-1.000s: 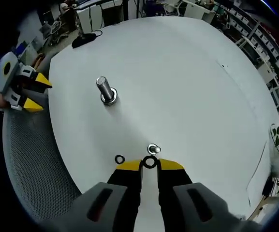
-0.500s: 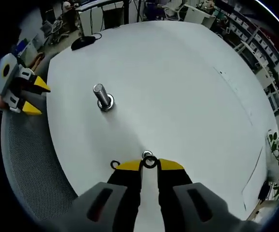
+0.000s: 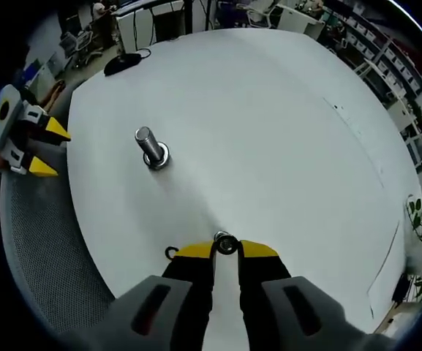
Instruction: Place the washer onto the threaded stud by aligning its center hole with the stud, sliding it down to the base, and recovering from edge contact or off-axis alignment until the washer reaches the visible bottom stop.
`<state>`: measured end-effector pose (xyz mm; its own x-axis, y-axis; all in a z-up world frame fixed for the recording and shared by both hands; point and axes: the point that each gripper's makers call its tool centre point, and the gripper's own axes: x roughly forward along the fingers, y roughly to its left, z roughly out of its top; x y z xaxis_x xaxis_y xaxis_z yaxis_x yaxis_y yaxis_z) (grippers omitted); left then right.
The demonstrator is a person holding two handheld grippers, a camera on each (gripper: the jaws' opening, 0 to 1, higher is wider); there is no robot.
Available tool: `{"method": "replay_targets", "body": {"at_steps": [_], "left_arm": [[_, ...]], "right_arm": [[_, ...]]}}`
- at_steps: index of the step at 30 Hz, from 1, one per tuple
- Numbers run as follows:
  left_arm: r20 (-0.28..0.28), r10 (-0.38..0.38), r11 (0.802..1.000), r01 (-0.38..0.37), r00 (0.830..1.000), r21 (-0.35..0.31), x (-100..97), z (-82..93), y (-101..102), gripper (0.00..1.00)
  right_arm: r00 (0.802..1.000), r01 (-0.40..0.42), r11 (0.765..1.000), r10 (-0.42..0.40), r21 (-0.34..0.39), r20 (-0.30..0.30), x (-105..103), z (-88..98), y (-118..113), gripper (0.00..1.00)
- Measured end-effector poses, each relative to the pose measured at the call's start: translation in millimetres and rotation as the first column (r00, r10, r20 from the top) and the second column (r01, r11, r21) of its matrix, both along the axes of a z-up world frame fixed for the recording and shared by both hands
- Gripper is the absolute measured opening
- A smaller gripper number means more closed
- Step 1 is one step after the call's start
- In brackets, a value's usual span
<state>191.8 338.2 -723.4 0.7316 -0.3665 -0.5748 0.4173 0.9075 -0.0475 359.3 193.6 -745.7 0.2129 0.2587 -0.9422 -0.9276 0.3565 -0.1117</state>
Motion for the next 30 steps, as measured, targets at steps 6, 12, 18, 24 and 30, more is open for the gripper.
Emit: {"method": "replay_targets", "body": {"at_steps": [6, 12, 18, 24, 30], "left_arm": [[-0.002, 0.001, 1.000, -0.001, 1.000, 0.003, 0.1, -0.7, 0.2, 0.26], [-0.006, 0.002, 1.000, -0.002, 1.000, 0.004, -0.2, -1.5, 0.3, 0.26], [-0.006, 0.002, 1.000, -0.002, 1.000, 0.004, -0.6, -1.3, 0.4, 0.26], [-0.005, 0.002, 1.000, -0.002, 1.000, 0.004, -0.5, -1.3, 1.1, 0.26], [-0.004, 0.004, 1.000, -0.004, 1.000, 0.003, -0.4, -0.1, 1.4, 0.26]], "right_arm": [[1.000, -0.001, 1.000, 0.001, -0.018, -0.016, 1.9, -7.8, -0.9, 0.14], [0.999, -0.001, 0.999, 0.000, -0.036, -0.038, 2.0, -17.4, -2.8, 0.14], [0.998, -0.019, 0.998, 0.016, -0.059, -0.057, 1.5, -28.9, -0.5, 0.14], [0.997, -0.021, 0.998, 0.016, -0.064, -0.073, 4.0, -38.6, 2.8, 0.14], [0.995, -0.011, 0.998, 0.005, -0.057, -0.096, 3.3, -43.5, 4.4, 0.14]]}}
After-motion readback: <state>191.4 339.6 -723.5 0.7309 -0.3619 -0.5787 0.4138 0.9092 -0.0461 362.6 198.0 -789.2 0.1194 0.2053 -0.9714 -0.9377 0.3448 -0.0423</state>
